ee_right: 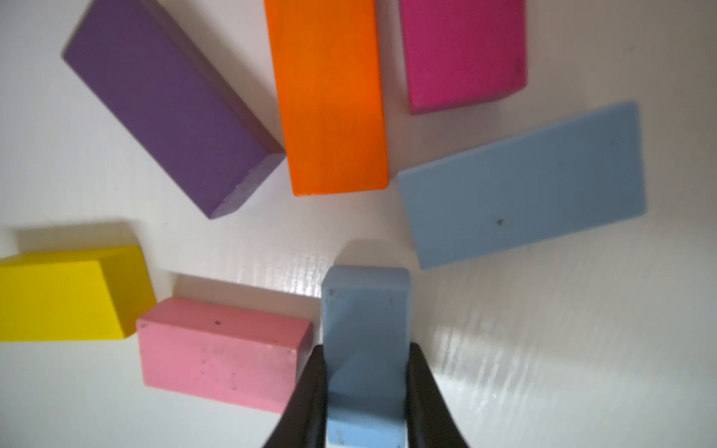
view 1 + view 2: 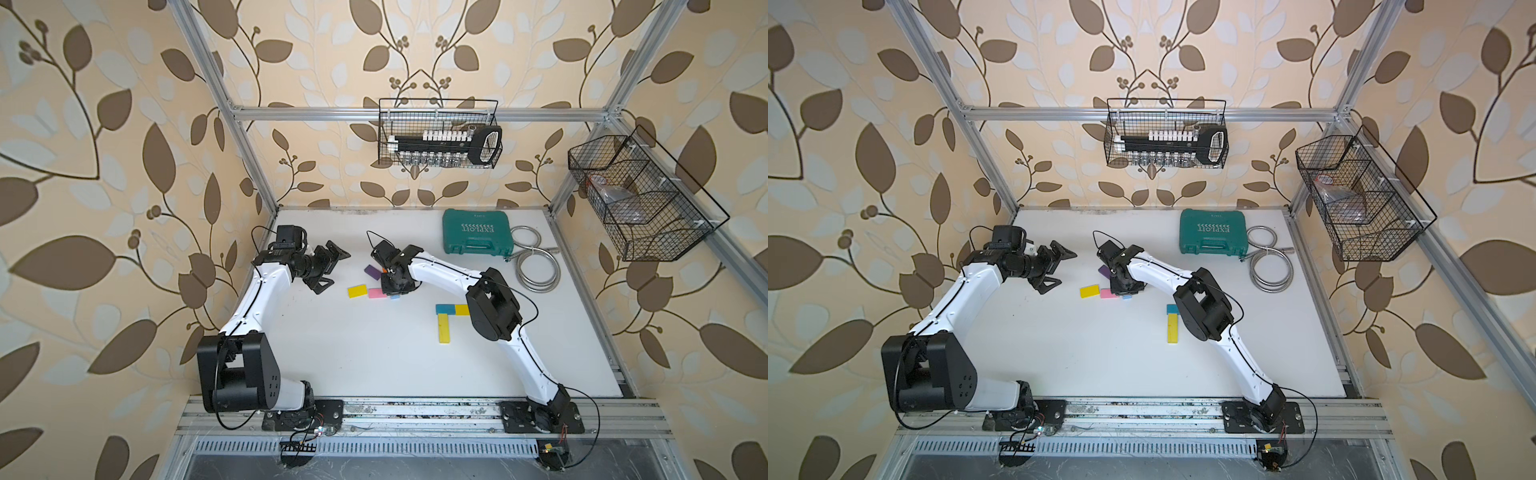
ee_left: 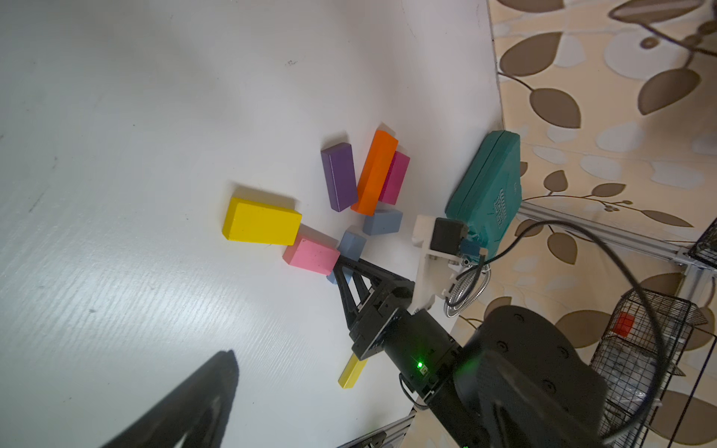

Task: Assemble the letter c with building blocks
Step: Pick up the building block from the center of the board, then assemble the building block at the center of the board.

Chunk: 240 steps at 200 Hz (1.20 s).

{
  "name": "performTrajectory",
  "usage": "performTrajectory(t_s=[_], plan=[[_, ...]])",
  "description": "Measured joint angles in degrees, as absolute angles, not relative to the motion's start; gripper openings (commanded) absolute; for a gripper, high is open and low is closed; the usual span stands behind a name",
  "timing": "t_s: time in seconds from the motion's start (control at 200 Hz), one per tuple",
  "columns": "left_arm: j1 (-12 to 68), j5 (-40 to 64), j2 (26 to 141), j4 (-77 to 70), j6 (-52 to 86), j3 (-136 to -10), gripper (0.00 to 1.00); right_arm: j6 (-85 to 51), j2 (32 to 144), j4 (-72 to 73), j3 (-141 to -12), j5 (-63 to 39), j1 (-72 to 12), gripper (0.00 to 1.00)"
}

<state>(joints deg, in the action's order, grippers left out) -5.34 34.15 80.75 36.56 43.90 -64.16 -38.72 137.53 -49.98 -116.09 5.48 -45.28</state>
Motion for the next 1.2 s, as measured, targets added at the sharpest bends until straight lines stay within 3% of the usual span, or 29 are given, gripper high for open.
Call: performTrajectory(t_s=[0.195,0.52,0.75,0.965,1.2], plan=[[-5.34,34.48,80.75,37.04,43.7,-64.47,0.99,-38.26,130.82,-49.32,-108.44,4.95,-45.25,0.0],[-5.28,34.57,78.24,39.07,42.28,-64.58,0.99,-32.62,93.65,-43.86,-78.11,2.37,-46.94,0.03],[-4.8,34.5,71.57,40.29,42.15,-61.89,0.99,-35.66,79.33,-44.25,-56.03,2.81,-50.74,0.05],[-3.66,34.3,70.04,41.74,42.19,-61.1,0.99,-38.17,76.16,-44.36,-46.98,3.2,-53.82,0.07],[-2.31,33.91,70.04,42.06,42.24,-61.1,0.99,-37.39,86.26,-42.78,-47.7,5.74,-59.22,0.07]])
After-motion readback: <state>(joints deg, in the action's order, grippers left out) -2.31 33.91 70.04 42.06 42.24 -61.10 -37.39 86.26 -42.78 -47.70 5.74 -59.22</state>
